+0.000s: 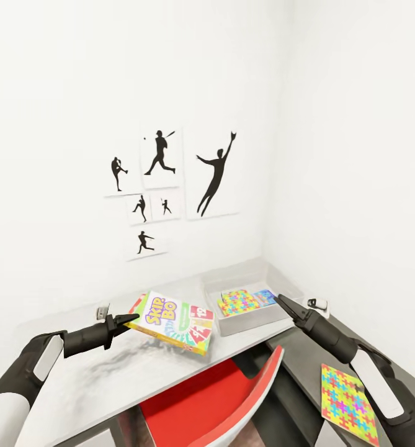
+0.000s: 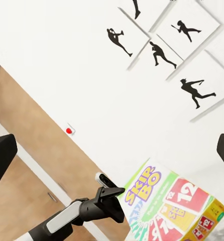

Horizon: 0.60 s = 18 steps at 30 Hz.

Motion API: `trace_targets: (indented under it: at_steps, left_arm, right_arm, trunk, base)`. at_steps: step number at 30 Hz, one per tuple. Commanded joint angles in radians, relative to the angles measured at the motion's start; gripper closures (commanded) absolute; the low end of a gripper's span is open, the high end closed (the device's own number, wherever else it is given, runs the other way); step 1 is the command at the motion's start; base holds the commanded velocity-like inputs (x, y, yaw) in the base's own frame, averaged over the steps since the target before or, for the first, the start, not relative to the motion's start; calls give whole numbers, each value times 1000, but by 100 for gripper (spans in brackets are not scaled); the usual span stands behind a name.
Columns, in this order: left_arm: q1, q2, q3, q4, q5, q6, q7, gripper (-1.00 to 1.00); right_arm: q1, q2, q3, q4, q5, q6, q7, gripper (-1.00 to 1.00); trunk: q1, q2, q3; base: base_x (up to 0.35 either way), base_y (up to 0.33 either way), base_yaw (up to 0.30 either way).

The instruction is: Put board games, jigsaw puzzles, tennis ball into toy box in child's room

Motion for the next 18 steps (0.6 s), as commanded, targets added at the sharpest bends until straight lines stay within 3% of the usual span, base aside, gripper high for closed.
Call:
trace_targets:
  at_steps: [1,18]
  left_arm:
    - [0,0,2,1,-3,3,-4,100]
    - [0,0,2,2,-2,2,-5,100]
  right_arm:
    - [0,0,0,0,-7,8,0,-100]
    - [0,0,1,0,-7,8,0,-100]
  trunk:
    - [0,-1,0]
    - [0,-1,0]
  base:
    - [16,-23,0]
    - [61,-3,0]
